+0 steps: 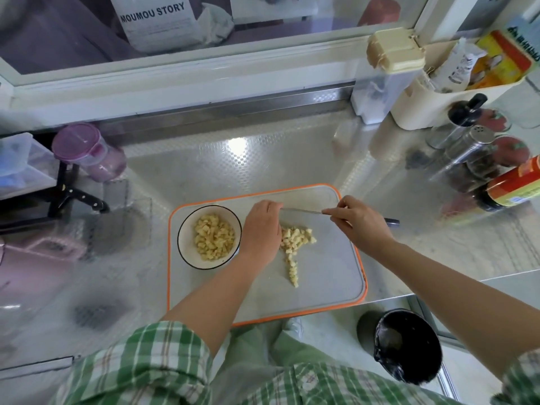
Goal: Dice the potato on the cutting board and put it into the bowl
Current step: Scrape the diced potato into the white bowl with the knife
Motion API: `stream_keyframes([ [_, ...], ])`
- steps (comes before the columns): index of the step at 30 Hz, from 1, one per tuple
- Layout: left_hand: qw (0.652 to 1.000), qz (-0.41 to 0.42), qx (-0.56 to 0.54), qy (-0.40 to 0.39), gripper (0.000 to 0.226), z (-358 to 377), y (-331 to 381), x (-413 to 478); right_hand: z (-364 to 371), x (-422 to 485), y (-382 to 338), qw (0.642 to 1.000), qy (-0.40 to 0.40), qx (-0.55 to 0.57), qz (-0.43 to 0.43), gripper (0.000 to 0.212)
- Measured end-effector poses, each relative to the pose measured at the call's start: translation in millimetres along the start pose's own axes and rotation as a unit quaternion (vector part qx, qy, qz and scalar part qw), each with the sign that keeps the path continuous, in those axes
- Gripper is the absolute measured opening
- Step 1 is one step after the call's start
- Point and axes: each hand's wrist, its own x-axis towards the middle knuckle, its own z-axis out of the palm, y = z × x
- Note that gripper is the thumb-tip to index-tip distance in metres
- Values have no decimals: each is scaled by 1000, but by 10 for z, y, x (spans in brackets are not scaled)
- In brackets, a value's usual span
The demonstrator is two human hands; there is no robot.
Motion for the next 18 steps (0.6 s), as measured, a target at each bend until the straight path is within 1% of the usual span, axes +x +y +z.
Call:
stream_keyframes([
  [5, 1000, 9, 21, -12, 21, 23, 29, -167, -6, -383, 40, 999, -19, 6, -45, 20],
  [7, 999, 21, 24, -17, 17, 28, 36, -255, -5, -524, 39, 999, -21, 16, -47, 19],
  [9, 999, 26, 23, -12, 19, 23, 48, -291, -3, -534, 36, 999, -12, 28, -23, 20],
  [11, 999, 24, 28, 0, 26, 9, 54, -242, 4, -441, 22, 1000, 4, 30, -4, 21],
  [13, 999, 17, 35, -10, 31, -17, 60, -194, 13, -343, -5, 1000, 9, 26, 5, 20],
  [15, 999, 17, 40, -23, 29, -12, 33, -200, 20, -341, -33, 1000, -2, 19, -1, 20],
  [18, 998, 39, 45, -19, 19, 31, 8, -349, 67, -550, -46, 1000, -9, 20, -20, 20],
])
